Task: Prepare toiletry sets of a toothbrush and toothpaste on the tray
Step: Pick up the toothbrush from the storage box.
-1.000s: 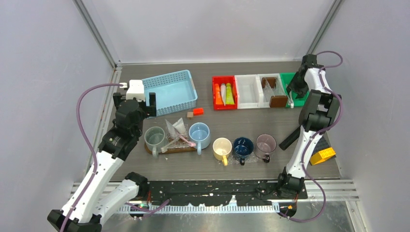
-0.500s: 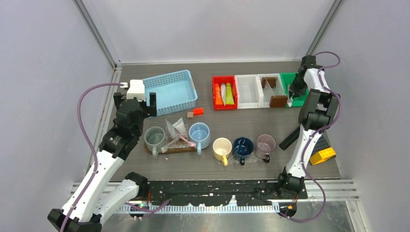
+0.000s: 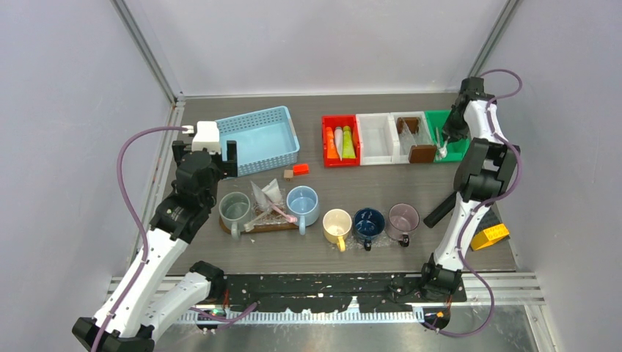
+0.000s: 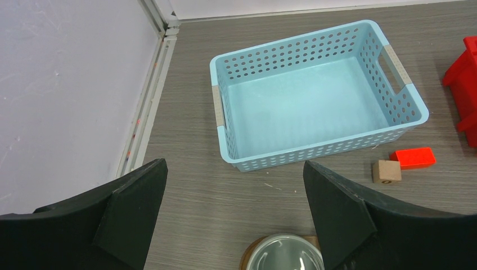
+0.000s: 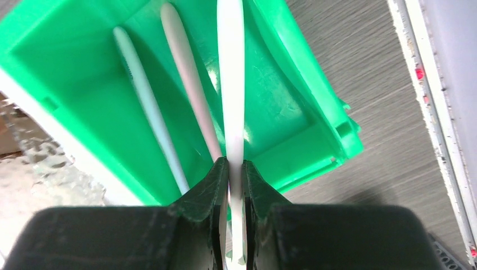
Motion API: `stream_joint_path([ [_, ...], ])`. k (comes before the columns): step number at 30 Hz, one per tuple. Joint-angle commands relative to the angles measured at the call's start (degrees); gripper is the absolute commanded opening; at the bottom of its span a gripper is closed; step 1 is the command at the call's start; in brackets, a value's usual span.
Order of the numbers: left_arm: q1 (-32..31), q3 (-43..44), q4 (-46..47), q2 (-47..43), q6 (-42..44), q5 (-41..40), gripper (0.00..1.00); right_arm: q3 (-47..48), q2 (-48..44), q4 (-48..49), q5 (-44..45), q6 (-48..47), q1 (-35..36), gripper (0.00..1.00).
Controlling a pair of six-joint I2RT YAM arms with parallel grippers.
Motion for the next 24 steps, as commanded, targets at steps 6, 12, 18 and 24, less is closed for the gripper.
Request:
stream_joint_path([
  [6, -0.04, -0.11, 3.46, -1.32, -0.19, 0.20, 0.94, -0.40, -9.31, 0.74, 7.32, -0.81, -0.30, 0.01],
  [12, 0.02, -0.11, 3.55, -1.69, -0.08, 0.06, 0.94, -1.83, -14.29, 0.52, 8.23, 0.23, -0.01, 0.01],
  [18, -0.01, -0.11, 3.63, -2.07, -0.04, 0.13, 0.94, -2.21, -20.44, -3.28, 7.93, 2.08, 3.56, 0.01],
  [24, -0.01, -0.11, 3.72, -2.95, 0.09, 0.00, 0.94, -1.47, -26.77, -8.38, 9.42, 2.37, 10.31, 0.01],
])
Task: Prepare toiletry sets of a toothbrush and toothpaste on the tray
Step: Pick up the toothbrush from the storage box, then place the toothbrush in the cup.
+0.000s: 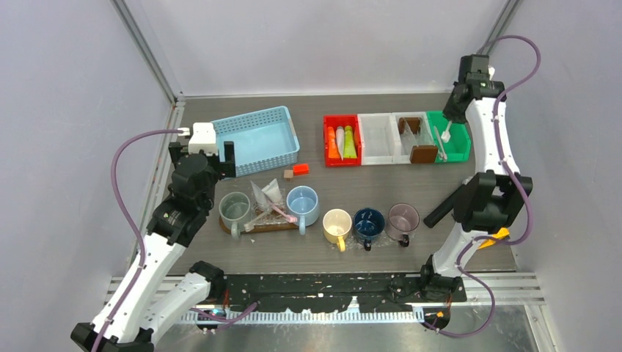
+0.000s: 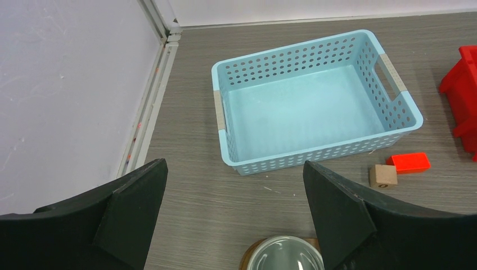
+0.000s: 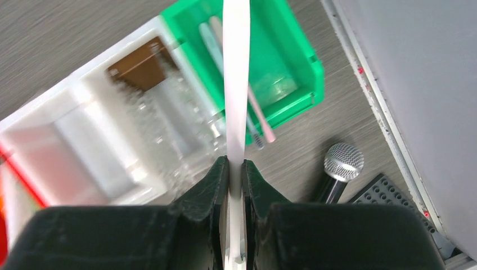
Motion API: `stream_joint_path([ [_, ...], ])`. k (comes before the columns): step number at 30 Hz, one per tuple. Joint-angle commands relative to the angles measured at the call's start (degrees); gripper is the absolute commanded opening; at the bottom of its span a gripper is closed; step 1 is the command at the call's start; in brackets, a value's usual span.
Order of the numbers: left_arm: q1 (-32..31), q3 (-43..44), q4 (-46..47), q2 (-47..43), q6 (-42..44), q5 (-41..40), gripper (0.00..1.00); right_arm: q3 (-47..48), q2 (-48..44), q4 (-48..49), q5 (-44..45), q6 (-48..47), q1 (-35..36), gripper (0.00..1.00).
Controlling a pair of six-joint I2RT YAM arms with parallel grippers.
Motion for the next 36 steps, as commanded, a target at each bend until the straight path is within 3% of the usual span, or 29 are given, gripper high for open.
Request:
stream_joint_path([
  [1, 0.02, 0.09, 3.55, -1.58, 0.08, -0.04, 0.94, 1.57, -6.99, -5.10, 1.43, 0.79, 5.13, 0.01],
  [10, 0.04, -0.22, 4.05, -2.15, 0.38, -0.28, 0.94, 6.01, -11.21, -17.52, 2.13, -4.09, 20.48, 0.01],
  [22, 0.04, -0.66, 4.51, -2.37, 0.97, -0.67, 0.94, 3.50, -10.55, -33.77, 2.62, -4.30, 40.43, 0.00],
  [28, 0.04, -0.62, 4.51, -2.42, 0.97, -0.58, 0.94, 0.27, -10.00, -36.33, -4.93, -4.13, 51.20, 0.01],
  [36, 0.13, -0.62, 4.54, -2.03, 0.97, -0.53, 0.94, -4.76, -10.45, -37.38, -15.01, -2.40, 59.09, 0.01],
])
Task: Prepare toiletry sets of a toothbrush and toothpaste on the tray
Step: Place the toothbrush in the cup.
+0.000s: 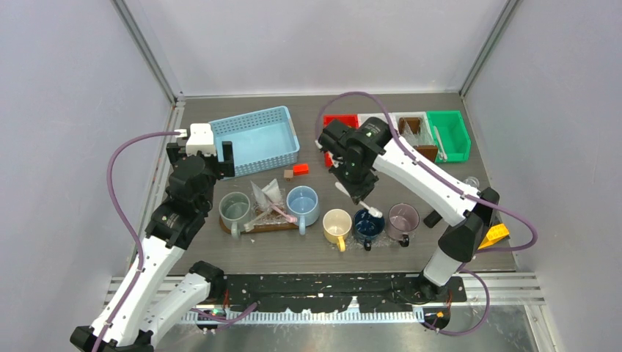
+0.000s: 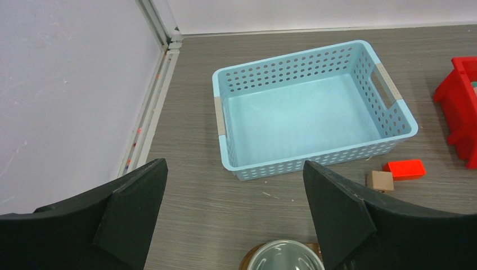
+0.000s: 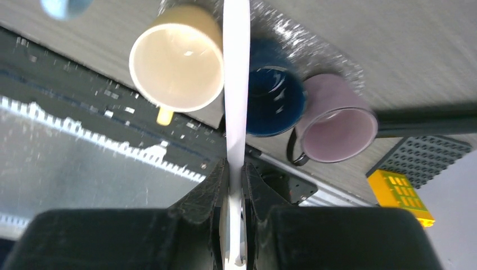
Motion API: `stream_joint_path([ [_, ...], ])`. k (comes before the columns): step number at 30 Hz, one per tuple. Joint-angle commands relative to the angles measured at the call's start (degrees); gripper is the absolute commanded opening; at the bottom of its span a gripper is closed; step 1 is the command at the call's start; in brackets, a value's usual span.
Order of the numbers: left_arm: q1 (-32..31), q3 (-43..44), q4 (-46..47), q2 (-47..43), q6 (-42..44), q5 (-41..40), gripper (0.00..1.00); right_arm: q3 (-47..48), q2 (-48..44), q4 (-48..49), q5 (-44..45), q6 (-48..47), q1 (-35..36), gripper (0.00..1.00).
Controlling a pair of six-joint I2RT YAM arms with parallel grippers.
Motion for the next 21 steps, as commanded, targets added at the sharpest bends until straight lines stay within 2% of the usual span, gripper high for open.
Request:
stream_joint_path([
  [1, 0.13, -0.18, 3.23, -0.42, 0.69, -0.47, 0.94, -2.57, -1.20, -2.41, -8.10, 0.51, 2.88, 0.01],
  [7, 0.39, -0.18, 3.04, -0.39, 0.69, -0.47, 0.94, -5.63, -0.62, -3.23, -12.16, 0.31, 5.59, 0.01],
  [21, 0.55, -0.09, 2.80, -0.05, 0.69, -0.29, 0.94, -12.18, 0.45, -1.72, -15.48, 1.76, 5.84, 0.01],
])
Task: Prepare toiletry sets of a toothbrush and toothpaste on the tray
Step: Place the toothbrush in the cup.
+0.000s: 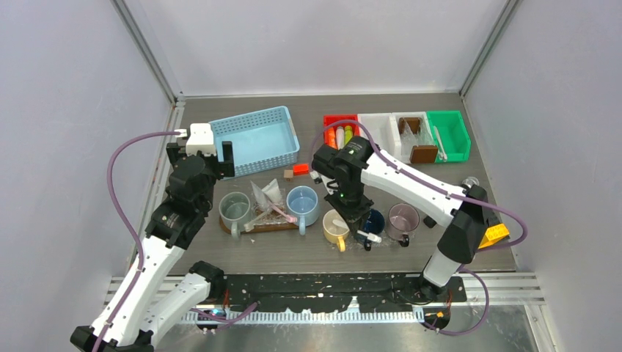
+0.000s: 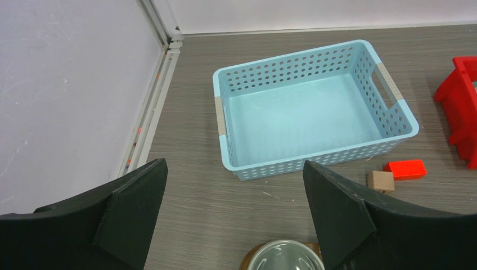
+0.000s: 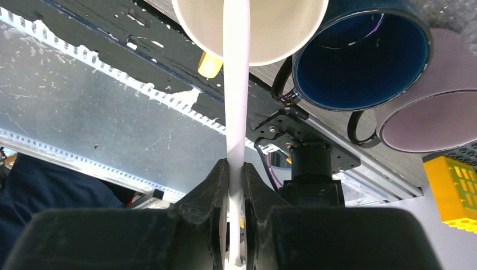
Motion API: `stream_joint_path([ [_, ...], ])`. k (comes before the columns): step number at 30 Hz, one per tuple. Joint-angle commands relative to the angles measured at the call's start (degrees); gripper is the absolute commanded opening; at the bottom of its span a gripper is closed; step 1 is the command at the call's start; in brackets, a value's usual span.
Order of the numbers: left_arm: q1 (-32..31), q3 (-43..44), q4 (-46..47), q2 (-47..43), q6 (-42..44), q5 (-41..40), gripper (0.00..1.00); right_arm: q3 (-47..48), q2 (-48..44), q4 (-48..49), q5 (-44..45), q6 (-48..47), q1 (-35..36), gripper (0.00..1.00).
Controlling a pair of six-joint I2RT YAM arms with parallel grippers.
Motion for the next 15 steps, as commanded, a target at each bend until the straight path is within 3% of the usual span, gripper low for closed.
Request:
stream_joint_path([
  [1, 0.48, -0.09, 2.79, -0.12, 0.69, -0.29, 0.94, -0.81, 0.81, -0.44, -1.61, 0.57, 0.22, 0.01],
  [15, 0.48, -0.18, 2.78, -0.29, 0.69, -0.42, 0.94, 1.34, 7.78, 2.08, 2.10, -0.85, 0.22, 0.09],
])
